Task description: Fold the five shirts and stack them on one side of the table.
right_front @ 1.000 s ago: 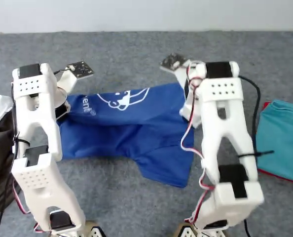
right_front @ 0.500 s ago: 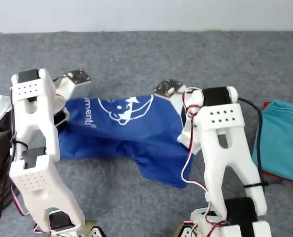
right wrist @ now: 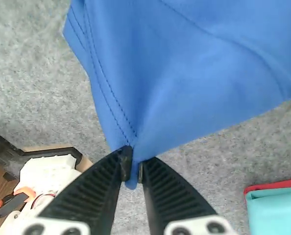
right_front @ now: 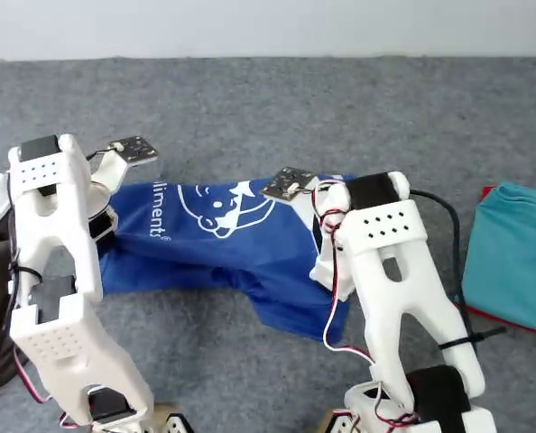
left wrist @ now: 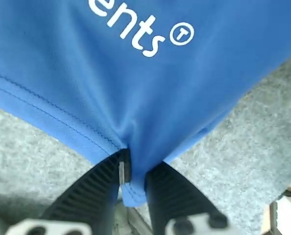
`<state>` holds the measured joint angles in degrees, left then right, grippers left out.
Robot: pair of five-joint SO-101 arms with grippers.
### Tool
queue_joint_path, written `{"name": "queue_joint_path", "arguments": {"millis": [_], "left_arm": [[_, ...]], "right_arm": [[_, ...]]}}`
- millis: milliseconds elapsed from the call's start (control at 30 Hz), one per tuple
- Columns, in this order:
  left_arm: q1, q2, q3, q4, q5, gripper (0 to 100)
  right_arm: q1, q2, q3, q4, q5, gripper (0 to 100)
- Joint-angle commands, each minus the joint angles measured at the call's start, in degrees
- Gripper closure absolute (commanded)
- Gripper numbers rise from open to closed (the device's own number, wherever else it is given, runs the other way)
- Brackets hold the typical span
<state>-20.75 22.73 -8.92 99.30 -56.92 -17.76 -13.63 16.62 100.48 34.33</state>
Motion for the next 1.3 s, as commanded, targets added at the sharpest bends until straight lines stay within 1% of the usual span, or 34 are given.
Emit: {"name": "queue_joint_path", "arguments": {"millis": [0, 100, 200, 267, 333, 433, 500, 667, 767, 900, 1000, 1067, 1133, 1267], "left_arm": [[-1.49, -2.99, -0.04, 1.05, 0.44, 98], [-1.49, -2.99, 0.04, 1.05, 0.62, 98], [-1.58, -3.6, 0.04, 1.05, 0.97, 91], [-1.85, -3.6, -0.48, 1.05, 4.22, 88], [-2.2, -3.6, -0.84, 1.05, 6.51, 86], [-2.99, -3.69, -0.92, 1.05, 6.77, 86], [-3.78, -4.66, -1.01, 1.05, 6.77, 86], [-4.75, -11.69, -0.92, 1.05, 6.86, 85], [-5.1, -16.97, -0.92, 0.88, 7.47, 83], [-4.13, -23.47, -0.92, -1.58, 14.68, 81], [-0.7, -25.14, -0.57, -3.78, 21.54, 81], [1.67, -24.97, -0.57, -5.1, 26.29, 83], [3.78, -23.56, -0.57, -6.59, 29.27, 88], [7.03, -17.05, 0.04, -6.24, 31.74, 97]], "right_arm": [[-0.92, -2.15, -0.09, 2.51, -1.41, 98.7], [-1.1, -2.15, 1.32, 2.42, -1.41, 98.7], [-1.1, -2.77, 2.99, 2.51, -1.41, 96.7], [-0.92, -2.77, 3.43, 2.59, -1.41, 92.0], [-0.84, -2.77, 3.52, 2.59, -1.41, 84.6], [-0.84, -2.95, 3.16, 2.68, -1.49, 73.8], [-1.1, -4.26, 3.08, 2.68, -1.49, 72.3], [-1.1, -10.59, 3.08, 2.59, -1.41, 72.2], [-0.75, -12.97, 1.05, 2.24, -1.41, 72.3], [-0.66, -11.3, -3.87, -2.68, -1.85, 72.4], [-0.66, -7.43, -4.66, -10.07, -6.59, 72.5], [-0.66, -4.09, -4.92, -14.46, -9.76, 72.8], [-0.66, -0.48, -4.92, -18.77, -11.96, 77.4], [-0.66, 5.58, -4.92, -24.92, -14.07, 96.5]]}}
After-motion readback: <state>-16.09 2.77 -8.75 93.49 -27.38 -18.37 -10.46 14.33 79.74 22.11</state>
